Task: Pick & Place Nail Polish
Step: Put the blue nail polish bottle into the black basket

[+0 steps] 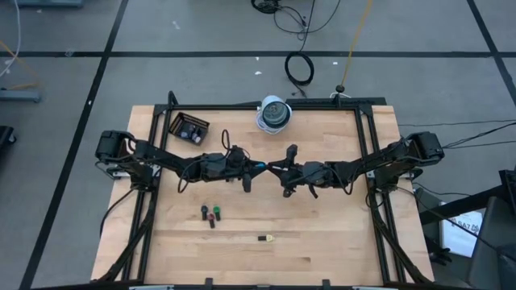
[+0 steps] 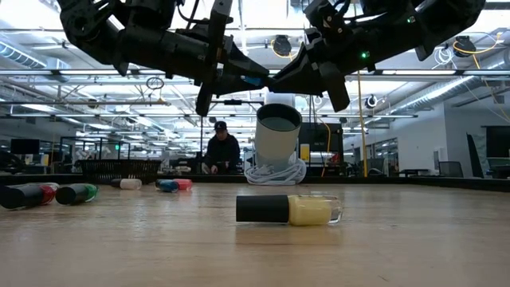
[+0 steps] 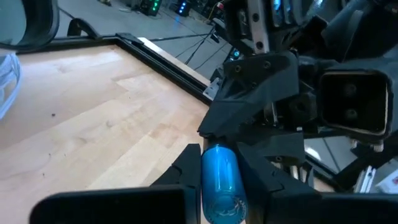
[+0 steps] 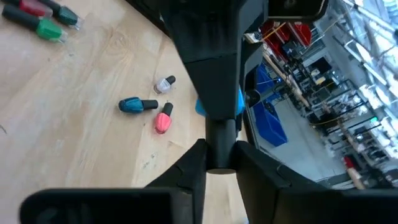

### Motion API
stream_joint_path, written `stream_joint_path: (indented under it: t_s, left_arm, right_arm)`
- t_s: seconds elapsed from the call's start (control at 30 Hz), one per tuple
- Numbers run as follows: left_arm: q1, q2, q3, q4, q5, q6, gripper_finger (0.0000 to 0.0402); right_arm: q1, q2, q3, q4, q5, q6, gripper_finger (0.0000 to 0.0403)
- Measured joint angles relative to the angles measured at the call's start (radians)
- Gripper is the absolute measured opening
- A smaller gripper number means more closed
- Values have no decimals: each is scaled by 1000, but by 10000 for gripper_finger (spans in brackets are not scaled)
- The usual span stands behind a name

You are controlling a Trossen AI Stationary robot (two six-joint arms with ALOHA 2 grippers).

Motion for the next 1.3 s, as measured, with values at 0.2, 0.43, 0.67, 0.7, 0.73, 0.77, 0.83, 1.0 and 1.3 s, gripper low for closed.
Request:
stream_joint_path:
  t_s: [0.2,0.43,0.67,0.7,0.73,0.77,0.83,1.0,1.3]
  left_arm:
    - [-3,-20,0,-3,-37,110,52]
    - [-34,-86,-1,-145,-192,172,52]
    - [-35,-273,-128,-222,-338,187,52]
    - [-27,-307,-164,-218,-371,175,52]
    - [-19,-338,-202,-214,-407,153,52]
    - [-11,-368,-244,-215,-447,125,52]
    - [5,-426,-326,-221,-532,66,52]
    - [52,-512,-471,-220,-762,-66,52]
    - [231,-518,-464,-320,-751,-119,52]
  right_arm:
    - [1,0,0,1,26,90,129]
    - [30,-14,0,-13,27,80,181]
    - [48,-99,0,-98,28,111,195]
    - [48,-113,0,-115,28,119,196]
    - [48,-124,0,-132,28,130,196]
    - [46,-133,0,-140,28,140,196]
    - [40,-146,0,-157,26,157,196]
    - [32,-148,0,-160,26,159,196]
    - [14,-148,0,-158,25,170,196]
